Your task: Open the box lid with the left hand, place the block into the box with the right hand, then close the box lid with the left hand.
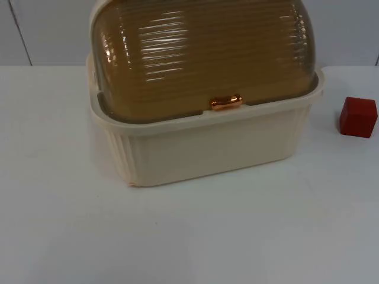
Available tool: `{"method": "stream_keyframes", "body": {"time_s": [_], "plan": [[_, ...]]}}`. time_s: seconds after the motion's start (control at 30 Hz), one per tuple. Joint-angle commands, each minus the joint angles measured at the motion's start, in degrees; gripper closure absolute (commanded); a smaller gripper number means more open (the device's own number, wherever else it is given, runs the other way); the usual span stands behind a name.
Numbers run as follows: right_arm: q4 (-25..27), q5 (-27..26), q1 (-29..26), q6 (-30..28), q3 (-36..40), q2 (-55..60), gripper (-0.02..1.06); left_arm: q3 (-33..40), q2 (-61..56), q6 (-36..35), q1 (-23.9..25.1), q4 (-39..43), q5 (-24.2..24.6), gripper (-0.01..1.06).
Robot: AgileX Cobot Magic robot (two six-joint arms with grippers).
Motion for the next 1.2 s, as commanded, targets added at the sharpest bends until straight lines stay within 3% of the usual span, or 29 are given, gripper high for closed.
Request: {"method": "stream_keyframes", "body": {"time_s": [0.0,0.17,0.37,0.53,0.6,0.83,1.17], "plan": [[-1.2,-0.6,-0.2,1.8,0.4,-0.1,0.0,0.0,-0.2,-0.2,-0.3,0.4,-0.7,0.02],[-2.3,-1.4,-0.2,2.9,-0.4,-0.1,0.0,-0.6,-0.2,-0.6,-0.3,0.9,-1.5,0.02],[-2.9,-2.3,-0.2,4.3,-6.1,5.7,0.0,-5.9,3.8,-4.3,-0.3,3.6,-8.5,0.02],[-2.9,-8.1,-0.2,4.8,-11.2,14.0,0.0,-9.8,11.6,-4.3,-0.3,3.4,-15.3,0.02],[-3.6,-12.9,-0.2,5.3,-13.2,18.4,0.0,-10.9,15.4,-6.2,-0.3,3.3,-19.1,0.02],[-7.1,-23.6,-0.2,7.1,-19.4,33.8,0.0,-15.3,30.3,-7.5,-0.3,2.5,-24.3,0.02],[-7.5,-25.1,-0.2,8.7,-28.6,48.5,0.0,-21.7,43.4,-7.5,-0.3,3.0,-33.6,0.02]]}}
